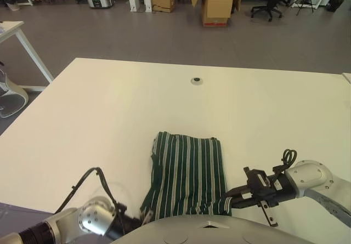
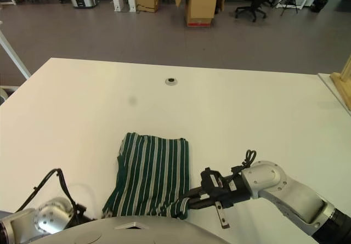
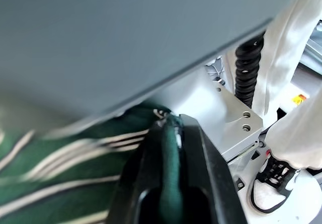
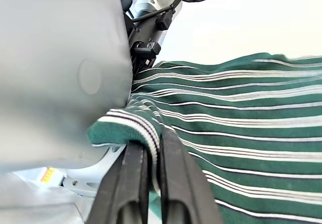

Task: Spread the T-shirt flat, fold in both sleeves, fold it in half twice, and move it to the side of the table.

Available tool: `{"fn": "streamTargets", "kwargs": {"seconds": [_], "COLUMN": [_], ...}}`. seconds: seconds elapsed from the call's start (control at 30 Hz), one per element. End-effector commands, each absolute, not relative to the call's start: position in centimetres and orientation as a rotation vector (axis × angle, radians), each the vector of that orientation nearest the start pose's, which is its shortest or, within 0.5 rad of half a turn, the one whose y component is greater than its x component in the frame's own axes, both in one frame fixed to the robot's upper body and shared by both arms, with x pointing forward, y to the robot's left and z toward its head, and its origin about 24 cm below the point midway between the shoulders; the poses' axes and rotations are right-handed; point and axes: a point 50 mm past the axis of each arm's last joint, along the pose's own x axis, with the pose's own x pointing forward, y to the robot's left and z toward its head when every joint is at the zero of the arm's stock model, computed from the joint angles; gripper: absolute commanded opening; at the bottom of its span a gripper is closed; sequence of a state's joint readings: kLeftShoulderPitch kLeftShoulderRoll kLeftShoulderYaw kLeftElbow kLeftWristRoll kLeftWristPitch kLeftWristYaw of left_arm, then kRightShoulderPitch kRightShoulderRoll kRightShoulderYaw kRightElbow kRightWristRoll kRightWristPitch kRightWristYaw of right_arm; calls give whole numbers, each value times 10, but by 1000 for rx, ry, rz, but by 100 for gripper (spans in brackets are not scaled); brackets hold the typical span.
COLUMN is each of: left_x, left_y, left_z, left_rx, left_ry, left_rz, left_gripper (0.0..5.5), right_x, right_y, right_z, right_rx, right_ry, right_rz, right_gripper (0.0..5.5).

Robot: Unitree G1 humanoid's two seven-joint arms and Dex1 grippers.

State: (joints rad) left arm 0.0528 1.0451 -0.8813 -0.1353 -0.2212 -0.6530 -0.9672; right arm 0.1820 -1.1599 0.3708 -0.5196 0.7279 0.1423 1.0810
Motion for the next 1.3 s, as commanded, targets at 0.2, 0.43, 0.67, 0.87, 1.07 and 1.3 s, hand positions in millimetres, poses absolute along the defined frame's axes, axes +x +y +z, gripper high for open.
{"fn": "streamTargets", "kwargs": {"seconds": [0.2,0.43,0.67,0.87,1.07,1.3], "left_x": [264,284,318,329,321,334], "left_y": [149,142,149,145,134,168], "left_z": [114,100,39,19,1,8], "left_rx": [132,78,2,-59,-222,-282], "left_ry": [66,180,414,463,508,352], "left_rz": [-1598,-1602,-1273,-1076,-1002,-642], "left_gripper": [0,0,0,0,112,226], "right_x": [206,232,281,300,310,315], "right_y": [-203,-210,-198,-198,-202,-207], "right_z": [115,111,60,34,18,26], "right_rx": [171,328,642,692,688,649], "right_ry": [494,559,707,799,847,794], "right_rz": [1375,1261,913,709,517,503], "right_gripper": [8,8,8,8,45,164]}}
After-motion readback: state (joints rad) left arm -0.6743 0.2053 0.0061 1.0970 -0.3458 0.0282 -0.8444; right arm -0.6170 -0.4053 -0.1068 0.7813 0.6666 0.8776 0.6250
